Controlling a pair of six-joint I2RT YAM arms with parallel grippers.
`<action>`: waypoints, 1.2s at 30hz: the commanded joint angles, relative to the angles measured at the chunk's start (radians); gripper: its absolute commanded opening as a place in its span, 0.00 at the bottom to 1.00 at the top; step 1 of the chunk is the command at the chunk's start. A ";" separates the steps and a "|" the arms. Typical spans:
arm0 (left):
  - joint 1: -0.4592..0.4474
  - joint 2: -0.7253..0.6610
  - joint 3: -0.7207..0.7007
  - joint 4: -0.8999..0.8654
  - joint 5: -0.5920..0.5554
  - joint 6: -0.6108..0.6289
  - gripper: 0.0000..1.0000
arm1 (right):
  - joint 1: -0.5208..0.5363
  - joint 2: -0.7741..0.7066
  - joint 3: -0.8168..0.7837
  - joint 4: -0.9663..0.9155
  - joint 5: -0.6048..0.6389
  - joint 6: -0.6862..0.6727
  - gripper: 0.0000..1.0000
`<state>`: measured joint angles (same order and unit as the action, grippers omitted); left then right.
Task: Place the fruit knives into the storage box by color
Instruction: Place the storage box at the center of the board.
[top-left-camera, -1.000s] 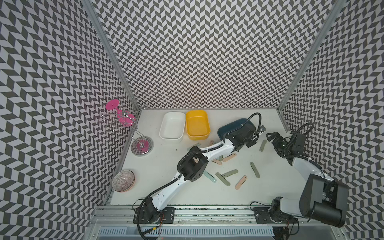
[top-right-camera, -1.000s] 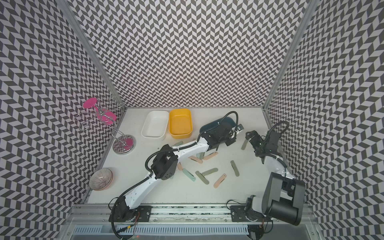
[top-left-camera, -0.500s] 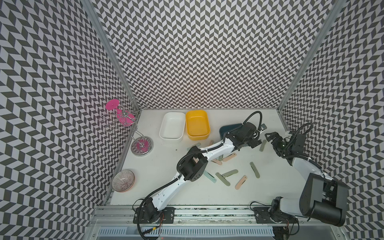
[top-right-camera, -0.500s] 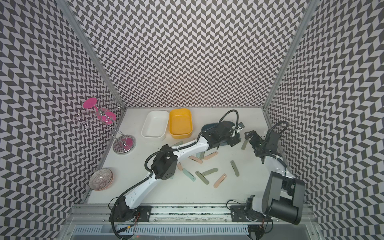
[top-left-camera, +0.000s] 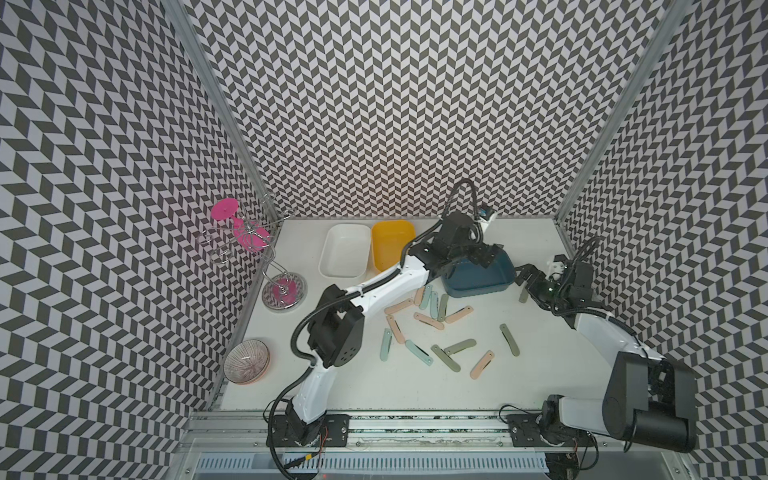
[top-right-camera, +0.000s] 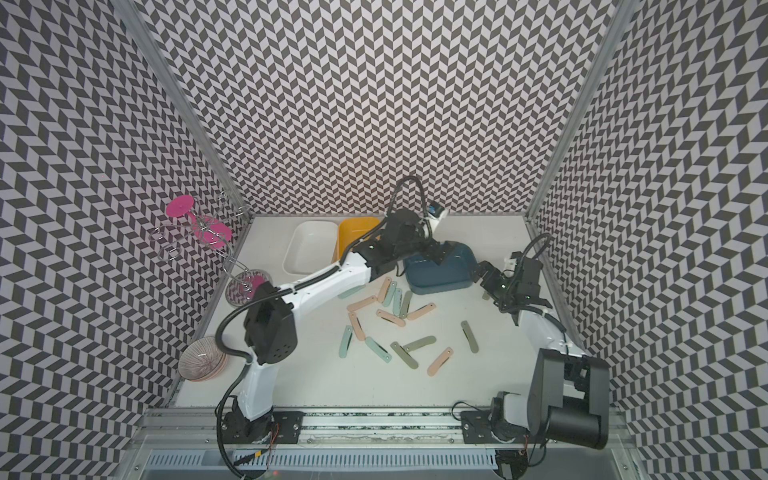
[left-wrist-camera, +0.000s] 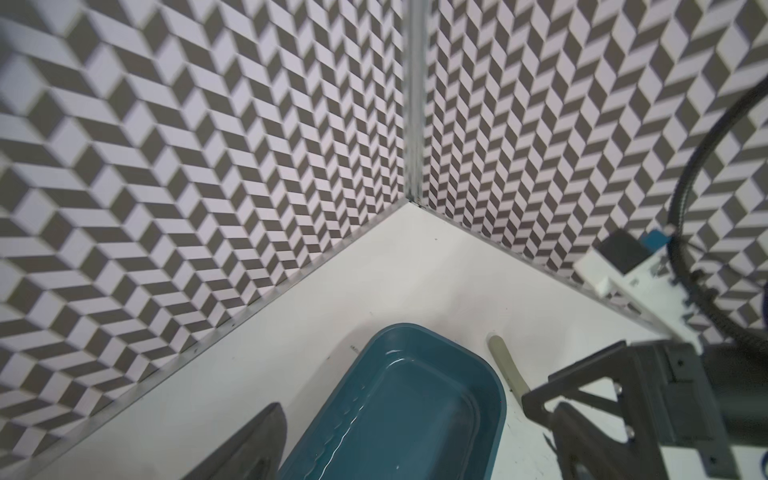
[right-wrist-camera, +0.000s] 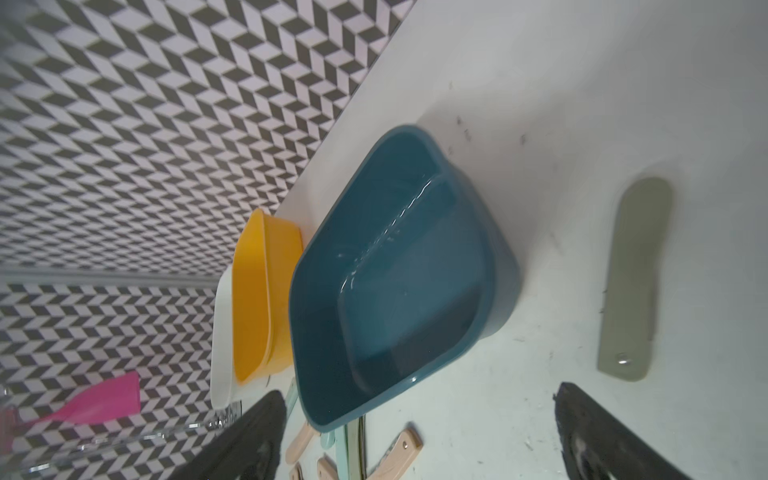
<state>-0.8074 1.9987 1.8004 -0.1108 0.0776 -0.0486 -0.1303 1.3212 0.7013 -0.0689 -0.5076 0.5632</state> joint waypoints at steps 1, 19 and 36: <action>0.057 -0.116 -0.157 0.004 0.040 -0.177 1.00 | 0.122 -0.023 0.016 0.005 0.031 -0.028 0.98; 0.240 -0.661 -0.760 -0.009 0.131 -0.449 1.00 | 0.483 0.185 0.075 0.140 0.148 0.141 0.97; 0.301 -0.772 -0.857 -0.022 0.181 -0.437 1.00 | 0.547 0.389 0.293 0.124 0.179 0.159 0.96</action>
<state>-0.5205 1.2644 0.9565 -0.1364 0.2367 -0.4904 0.4114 1.6894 0.9653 0.0284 -0.3489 0.7170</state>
